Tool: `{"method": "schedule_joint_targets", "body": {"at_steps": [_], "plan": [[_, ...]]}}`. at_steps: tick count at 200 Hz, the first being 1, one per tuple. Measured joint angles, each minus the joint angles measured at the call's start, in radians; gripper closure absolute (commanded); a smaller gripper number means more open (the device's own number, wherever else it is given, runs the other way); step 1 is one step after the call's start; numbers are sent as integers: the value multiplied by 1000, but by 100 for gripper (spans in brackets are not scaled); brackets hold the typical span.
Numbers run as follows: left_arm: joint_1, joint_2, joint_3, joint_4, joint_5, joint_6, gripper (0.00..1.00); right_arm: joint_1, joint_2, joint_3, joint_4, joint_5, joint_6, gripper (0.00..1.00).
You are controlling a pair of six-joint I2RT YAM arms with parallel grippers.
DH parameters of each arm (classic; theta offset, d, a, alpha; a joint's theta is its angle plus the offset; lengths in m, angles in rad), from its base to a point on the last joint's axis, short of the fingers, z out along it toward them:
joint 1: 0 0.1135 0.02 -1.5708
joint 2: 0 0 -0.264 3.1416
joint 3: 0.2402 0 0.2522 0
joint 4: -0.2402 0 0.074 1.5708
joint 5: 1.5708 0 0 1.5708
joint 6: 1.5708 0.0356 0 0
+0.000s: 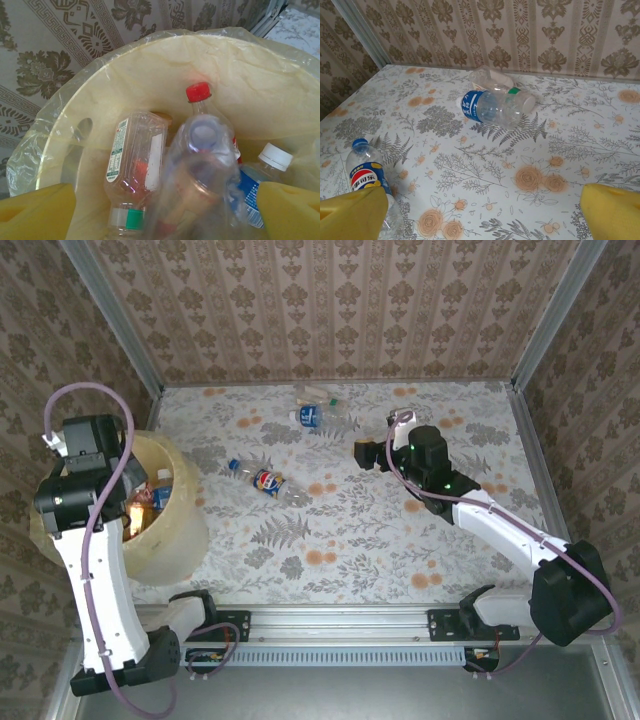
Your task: Put the plastic bottles in the bin
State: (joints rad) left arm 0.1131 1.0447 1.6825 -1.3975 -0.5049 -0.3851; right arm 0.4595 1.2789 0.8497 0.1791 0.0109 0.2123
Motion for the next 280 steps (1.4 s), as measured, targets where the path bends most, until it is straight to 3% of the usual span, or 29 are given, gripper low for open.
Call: {"method": "schedule_joint_targets", "body": {"at_steps": [22, 122, 164, 223, 280], "plan": [[0, -11, -2, 23, 44, 4, 0, 2, 8, 1, 0, 0, 0, 0], [0, -50, -114, 194, 317, 15, 0, 22, 140, 108, -4, -29, 5, 0], [0, -74, -202, 332, 560, -11, 0, 23, 250, 180, -13, -50, 27, 0], [-14, -109, -359, 621, 906, -114, 0, 13, 550, 473, -94, -57, 35, 0], [-193, -65, -446, 808, 973, -161, 0, -16, 853, 828, -211, -64, 93, 0]]}}
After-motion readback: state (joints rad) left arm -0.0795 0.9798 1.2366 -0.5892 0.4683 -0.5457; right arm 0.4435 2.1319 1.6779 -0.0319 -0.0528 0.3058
